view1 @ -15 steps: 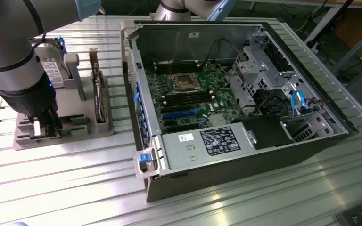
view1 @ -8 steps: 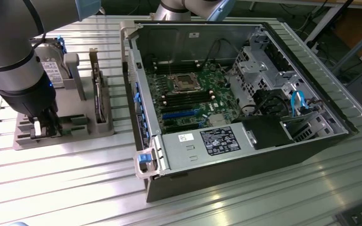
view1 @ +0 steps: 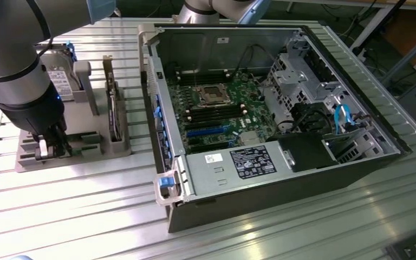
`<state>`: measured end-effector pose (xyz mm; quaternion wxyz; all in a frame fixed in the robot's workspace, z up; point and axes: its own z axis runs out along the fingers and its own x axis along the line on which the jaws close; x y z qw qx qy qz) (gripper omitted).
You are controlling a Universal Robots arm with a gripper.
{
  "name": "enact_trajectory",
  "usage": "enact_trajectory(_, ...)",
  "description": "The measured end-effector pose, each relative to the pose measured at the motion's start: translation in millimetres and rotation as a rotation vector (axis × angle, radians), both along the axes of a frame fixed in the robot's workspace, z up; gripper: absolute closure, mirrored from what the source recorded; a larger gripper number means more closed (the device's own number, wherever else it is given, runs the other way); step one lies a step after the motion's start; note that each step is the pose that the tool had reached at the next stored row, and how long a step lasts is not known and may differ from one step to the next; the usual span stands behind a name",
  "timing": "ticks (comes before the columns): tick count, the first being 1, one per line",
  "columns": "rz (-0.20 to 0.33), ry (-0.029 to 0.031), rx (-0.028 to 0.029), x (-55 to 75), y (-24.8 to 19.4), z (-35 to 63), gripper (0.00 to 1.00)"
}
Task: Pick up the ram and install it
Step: 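Pick up the ram and move it above insertion slot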
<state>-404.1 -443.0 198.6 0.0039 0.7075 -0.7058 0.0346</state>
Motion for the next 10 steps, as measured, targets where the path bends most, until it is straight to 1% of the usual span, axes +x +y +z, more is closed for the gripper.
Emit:
enact_trajectory(4, 0.0, 0.0001, 0.0, 0.0, 0.0, 0.0, 0.86)
enact_trajectory(7, 0.0, 0.0006, 0.0004, -0.1, 0.1, 2.4, 0.86)
enact_trajectory(9, 0.0, 0.0024, 0.0018, 0.0, 0.0, 6.2, 0.86)
enact_trajectory(10, 0.0, 0.0035, 0.0038, 0.0, -0.1, 8.0, 0.86)
